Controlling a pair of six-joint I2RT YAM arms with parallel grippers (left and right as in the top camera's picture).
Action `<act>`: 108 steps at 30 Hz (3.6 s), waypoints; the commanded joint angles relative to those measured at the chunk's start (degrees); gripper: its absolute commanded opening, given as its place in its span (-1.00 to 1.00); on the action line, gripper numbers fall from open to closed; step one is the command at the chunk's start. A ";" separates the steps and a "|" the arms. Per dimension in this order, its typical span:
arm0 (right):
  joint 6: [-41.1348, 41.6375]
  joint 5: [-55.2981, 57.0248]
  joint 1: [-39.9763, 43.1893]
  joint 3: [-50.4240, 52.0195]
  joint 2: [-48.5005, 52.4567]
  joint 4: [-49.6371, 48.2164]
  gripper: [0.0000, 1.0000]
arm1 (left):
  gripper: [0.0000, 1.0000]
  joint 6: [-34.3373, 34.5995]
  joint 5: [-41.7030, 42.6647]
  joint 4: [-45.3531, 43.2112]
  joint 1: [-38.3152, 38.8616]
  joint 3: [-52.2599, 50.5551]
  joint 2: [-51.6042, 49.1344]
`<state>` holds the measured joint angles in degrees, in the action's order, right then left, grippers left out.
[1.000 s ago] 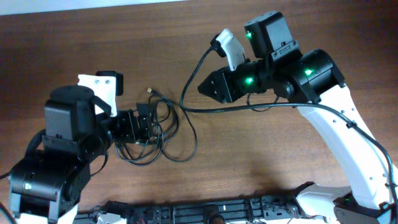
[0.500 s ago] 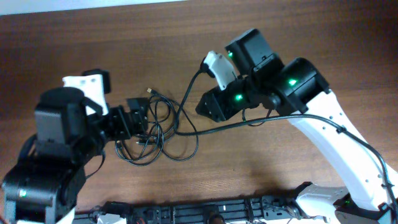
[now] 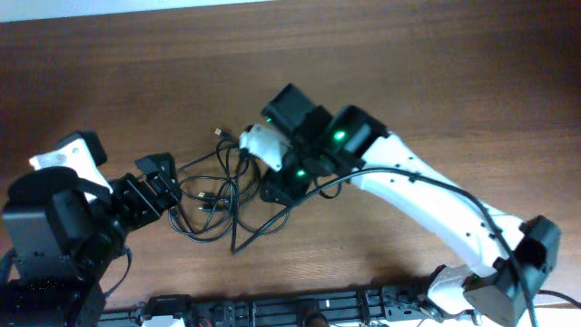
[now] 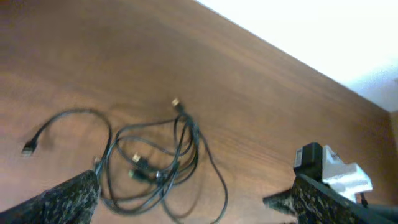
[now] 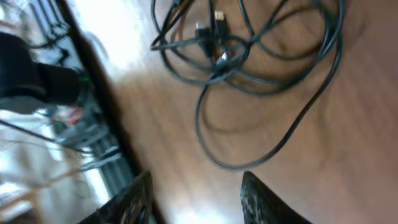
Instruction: Untangle cables
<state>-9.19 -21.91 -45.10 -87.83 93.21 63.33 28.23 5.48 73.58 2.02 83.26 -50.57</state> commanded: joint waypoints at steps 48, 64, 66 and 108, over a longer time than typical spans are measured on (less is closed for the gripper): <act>-30.56 7.13 -10.86 0.92 24.81 -28.52 0.47 | 0.98 7.96 -17.35 14.95 -0.74 16.44 0.13; -17.49 16.76 -10.86 0.87 16.68 -27.63 0.33 | 0.98 7.98 -18.38 15.04 -0.74 16.44 0.13; -17.51 16.79 -10.75 0.90 16.76 -28.52 0.39 | 0.98 7.98 -18.38 15.06 -0.74 16.44 0.13; -29.11 24.26 -10.34 0.85 20.35 -36.11 -0.92 | 0.98 7.98 -18.38 15.72 -0.74 16.44 0.09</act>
<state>-40.82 -5.76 -55.55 -86.98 117.75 27.33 36.07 -12.10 89.38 1.63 99.07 -50.35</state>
